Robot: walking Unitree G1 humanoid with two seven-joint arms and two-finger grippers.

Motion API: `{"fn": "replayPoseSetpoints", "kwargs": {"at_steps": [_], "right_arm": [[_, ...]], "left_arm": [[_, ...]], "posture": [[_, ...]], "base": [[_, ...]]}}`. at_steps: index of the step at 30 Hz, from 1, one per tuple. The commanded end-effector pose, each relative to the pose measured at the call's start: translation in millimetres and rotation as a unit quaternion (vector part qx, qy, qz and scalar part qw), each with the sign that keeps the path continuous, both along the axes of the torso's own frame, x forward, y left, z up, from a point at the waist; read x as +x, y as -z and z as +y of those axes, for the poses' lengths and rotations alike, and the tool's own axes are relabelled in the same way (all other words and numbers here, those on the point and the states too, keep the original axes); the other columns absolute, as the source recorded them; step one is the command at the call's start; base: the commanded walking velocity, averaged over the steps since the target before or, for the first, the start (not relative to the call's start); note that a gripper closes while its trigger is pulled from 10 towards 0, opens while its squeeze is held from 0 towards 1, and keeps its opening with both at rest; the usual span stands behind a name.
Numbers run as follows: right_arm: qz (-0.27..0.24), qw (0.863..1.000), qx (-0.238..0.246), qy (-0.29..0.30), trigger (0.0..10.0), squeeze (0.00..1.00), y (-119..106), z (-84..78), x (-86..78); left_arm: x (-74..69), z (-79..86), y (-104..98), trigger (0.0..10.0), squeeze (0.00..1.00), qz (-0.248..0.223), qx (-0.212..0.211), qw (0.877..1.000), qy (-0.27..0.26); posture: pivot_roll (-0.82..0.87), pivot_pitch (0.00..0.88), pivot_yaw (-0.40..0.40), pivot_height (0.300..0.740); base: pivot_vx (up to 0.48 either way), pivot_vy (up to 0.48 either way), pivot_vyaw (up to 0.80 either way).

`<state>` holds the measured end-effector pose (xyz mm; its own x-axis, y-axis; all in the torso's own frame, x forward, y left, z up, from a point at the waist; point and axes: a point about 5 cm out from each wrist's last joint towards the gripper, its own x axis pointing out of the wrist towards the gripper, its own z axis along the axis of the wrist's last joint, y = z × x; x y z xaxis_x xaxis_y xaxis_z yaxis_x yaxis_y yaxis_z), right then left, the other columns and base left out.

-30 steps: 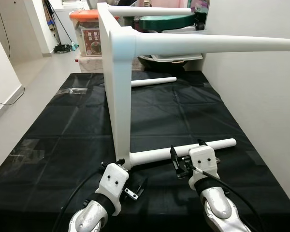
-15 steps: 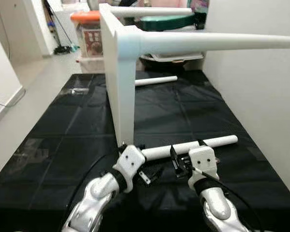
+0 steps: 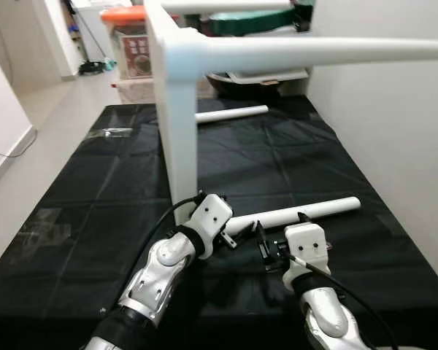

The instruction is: Building children table

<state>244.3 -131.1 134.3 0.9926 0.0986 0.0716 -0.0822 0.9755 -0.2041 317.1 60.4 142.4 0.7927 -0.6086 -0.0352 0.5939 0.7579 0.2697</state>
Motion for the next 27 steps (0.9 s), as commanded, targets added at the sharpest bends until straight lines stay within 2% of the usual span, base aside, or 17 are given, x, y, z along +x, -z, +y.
{"fn": "replayPoseSetpoints", "kwargs": {"at_steps": [1, 2, 3, 5, 8, 10, 11, 12, 14, 16, 19, 20, 21, 23, 25, 26, 27], "right_arm": [[0.002, 1.0, -0.004, 0.0, 10.0, 0.0, 0, 0.2, -0.1], [0.004, 1.0, -0.003, 0.0, 10.0, 0.0, 1, 0.4, 0.7], [0.004, 1.0, -0.003, 0.0, 10.0, 0.0, 1, 0.4, 0.7], [0.008, 1.0, -0.003, -0.002, 10.0, 0.0, 2, 0.5, 2.0], [0.009, 1.0, -0.003, -0.002, 10.0, 0.0, 2, 0.2, 2.6], [0.011, 1.0, -0.004, -0.002, 10.0, 0.0, 3, -0.5, 3.9], [0.011, 1.0, -0.004, -0.002, 10.0, 0.0, 3, -0.7, 4.3], [0.011, 1.0, -0.004, -0.002, 10.0, 0.0, 3, -0.7, 4.3], [0.013, 1.0, -0.006, -0.003, 10.0, 0.0, 3, -1.3, 5.7], [0.013, 1.0, -0.006, -0.003, 10.0, 0.0, 3, -1.4, 5.9], [0.013, 1.0, -0.007, -0.003, 10.0, 0.0, 3, -1.4, 6.2], [0.008, 1.0, -0.01, -0.004, 10.0, 0.0, 1, -1.2, 6.9], [0.008, 1.0, -0.01, -0.004, 10.0, 0.0, 1, -1.2, 6.9], [-0.006, 1.0, -0.024, 0.001, 10.0, 0.0, -2, -1.2, 7.8], [-0.014, 0.999, -0.032, 0.008, 10.0, 0.0, -4, -1.8, 8.2], [-0.036, 0.997, -0.062, 0.028, 10.0, 0.0, -11, -1.7, 10.1], [-0.036, 0.997, -0.062, 0.028, 10.0, 0.0, -11, -1.7, 10.1]], "left_arm": [[9.2, 15.5, 2, 10.0, 0.0, -0.004, 0.009, 0.998, -0.057], [15.6, 26.1, 0, 10.0, 0.0, -0.013, 0.019, 0.994, -0.108], [15.6, 26.1, 0, 10.0, 0.0, -0.013, 0.019, 0.994, -0.108], [22.6, 48.3, -2, 10.0, 0.0, -0.035, 0.052, 0.976, -0.208], [23.1, 54.9, -2, 10.0, 0.0, -0.038, 0.061, 0.969, -0.236], [17.7, 76.6, -2, 10.0, 0.0, -0.042, 0.066, 0.948, -0.309], [14.6, 83.7, -2, 10.0, 0.0, -0.042, 0.067, 0.941, -0.33], [14.6, 83.7, -2, 10.0, 0.0, -0.042, 0.067, 0.941, -0.33], [-3.4, 109.3, 0, 10.0, 0.0, -0.06, 0.088, 0.912, -0.397], [-6.3, 112.5, 0, 10.0, 0.0, -0.061, 0.091, 0.908, -0.405], [-10.1, 111.2, 3, 10.0, 0.0, -0.053, 0.08, 0.914, -0.395], [-13.8, 101.9, 5, 10.0, 0.0, -0.047, 0.049, 0.93, -0.361], [-13.8, 101.9, 5, 10.0, 0.0, -0.047, 0.049, 0.93, -0.361], [-23.6, 79.6, 3, 10.0, 0.0, -0.06, 0.004, 0.957, -0.282], [-27.5, 71.7, 1, 10.0, 0.0, -0.065, -0.007, 0.964, -0.259], [-34.2, 58.5, 1, 10.0, 0.0, -0.06, -0.027, 0.975, -0.214], [-34.2, 58.5, 1, 10.0, 0.0, -0.06, -0.027, 0.975, -0.214]], "posture": [[0.04, 0.097, 0.036, 0.74], [0.05, 0.098, 0.032, 0.74], [0.05, 0.098, 0.032, 0.74], [0.05, 0.098, 0.031, 0.74], [0.05, 0.098, 0.028, 0.74], [0.06, 0.101, 0.025, 0.74], [0.06, 0.101, 0.025, 0.74], [0.06, 0.101, 0.025, 0.74], [0.06, 0.103, 0.018, 0.74], [0.06, 0.103, 0.018, 0.74], [0.07, 0.103, 0.016, 0.74], [0.07, 0.103, 0.013, 0.74], [0.07, 0.103, 0.013, 0.74], [0.07, 0.103, 0.01, 0.74], [0.07, 0.103, 0.009, 0.74], [0.06, 0.104, 0.008, 0.74], [0.06, 0.104, 0.008, 0.74]], "base": [[0.0, 0.0, 0.0], [0.0, 0.0, 0.0], [0.0, 0.0, 0.0], [0.0, 0.0, 0.0], [0.0, 0.0, 0.0], [0.0, 0.0, 0.0], [0.0, 0.0, 0.0], [0.0, 0.0, 0.0], [0.0, 0.0, 0.0], [0.0, 0.0, 0.0], [0.0, 0.0, 0.0], [0.0, 0.0, 0.0], [0.0, 0.0, 0.0], [0.0, 0.0, 0.0], [0.0, 0.0, 0.0], [0.0, 0.0, 0.0], [0.0, 0.0, 0.0]]}}
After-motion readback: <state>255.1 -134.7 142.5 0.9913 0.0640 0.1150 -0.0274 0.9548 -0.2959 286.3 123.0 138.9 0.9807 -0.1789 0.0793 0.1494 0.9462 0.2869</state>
